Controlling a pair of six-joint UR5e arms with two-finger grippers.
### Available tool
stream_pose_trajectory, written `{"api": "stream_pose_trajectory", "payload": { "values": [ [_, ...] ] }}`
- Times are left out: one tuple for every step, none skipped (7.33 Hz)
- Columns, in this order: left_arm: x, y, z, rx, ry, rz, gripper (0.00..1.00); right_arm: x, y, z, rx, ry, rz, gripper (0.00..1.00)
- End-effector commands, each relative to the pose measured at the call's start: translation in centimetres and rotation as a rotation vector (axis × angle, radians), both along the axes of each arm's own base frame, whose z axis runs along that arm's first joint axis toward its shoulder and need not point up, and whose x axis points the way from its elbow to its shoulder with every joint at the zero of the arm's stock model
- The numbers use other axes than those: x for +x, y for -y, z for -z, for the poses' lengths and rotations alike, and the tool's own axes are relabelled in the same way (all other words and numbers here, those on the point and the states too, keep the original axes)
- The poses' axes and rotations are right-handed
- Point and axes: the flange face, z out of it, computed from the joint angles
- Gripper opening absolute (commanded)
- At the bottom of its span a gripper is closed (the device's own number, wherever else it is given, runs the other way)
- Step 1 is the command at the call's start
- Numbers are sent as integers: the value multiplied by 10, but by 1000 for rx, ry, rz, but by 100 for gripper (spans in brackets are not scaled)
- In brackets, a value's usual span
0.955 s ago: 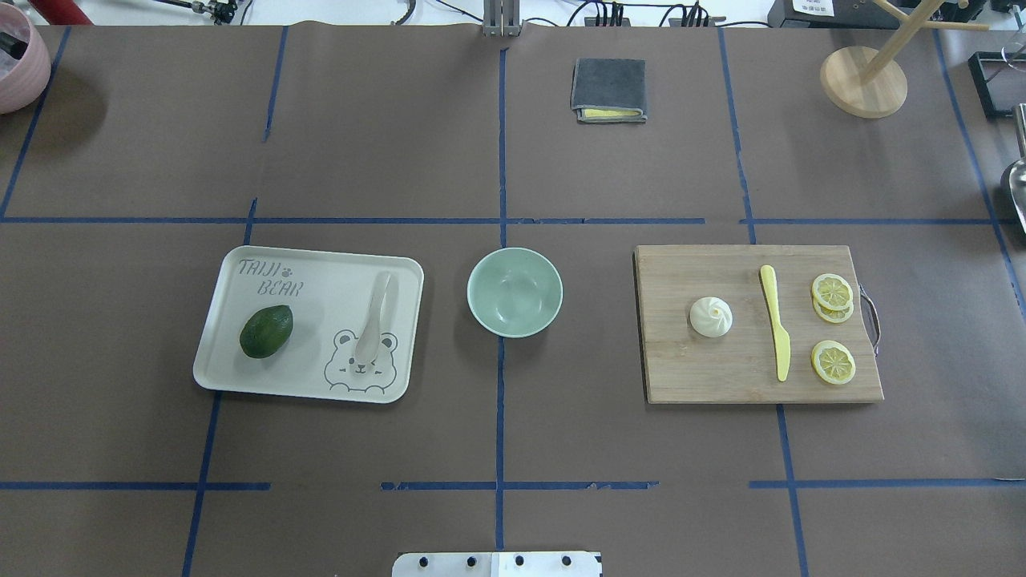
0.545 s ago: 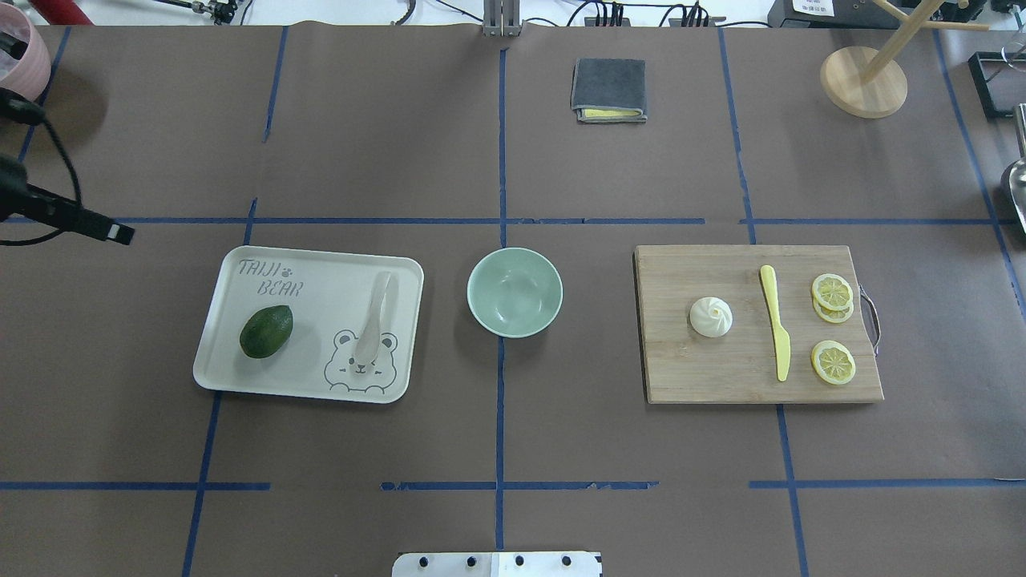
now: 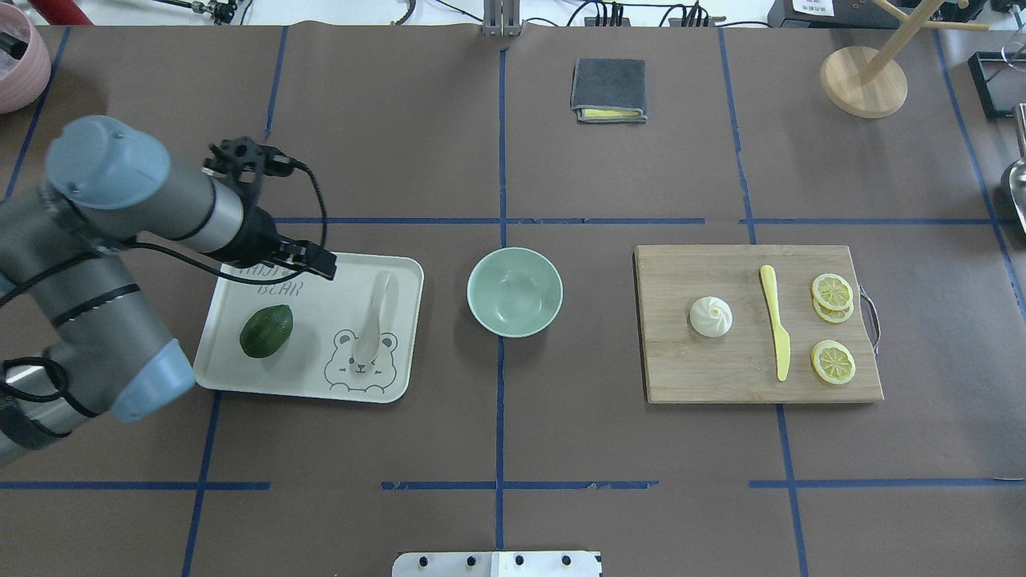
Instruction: Put spoon and bun in bowl
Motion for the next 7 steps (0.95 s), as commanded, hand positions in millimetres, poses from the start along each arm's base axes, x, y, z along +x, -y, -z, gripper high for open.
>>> {"api": "stream_pose_trajectory", "payload": {
  "values": [
    [75,-27,21,-15,55,-29,98,-1,0,0,-1,14,0,100],
    [85,-26,18,-15,63,-34,96,-1,0,0,-1,14,0,100],
    [90,-23,19,-16,66,-33,93,-1,-1,0,-3,14,0,100],
    [90,-23,19,-16,67,-34,89,-1,-1,-2,-6,15,0,100],
    [94,-19,10,-17,89,-23,83,-1,-1,-2,-6,15,0,100],
    [95,-15,6,-5,106,-4,76,-1,-1,-2,-7,15,-1,100],
    [95,-13,6,-3,108,0,68,-1,-1,-2,-7,15,-1,100]
  ]
}}
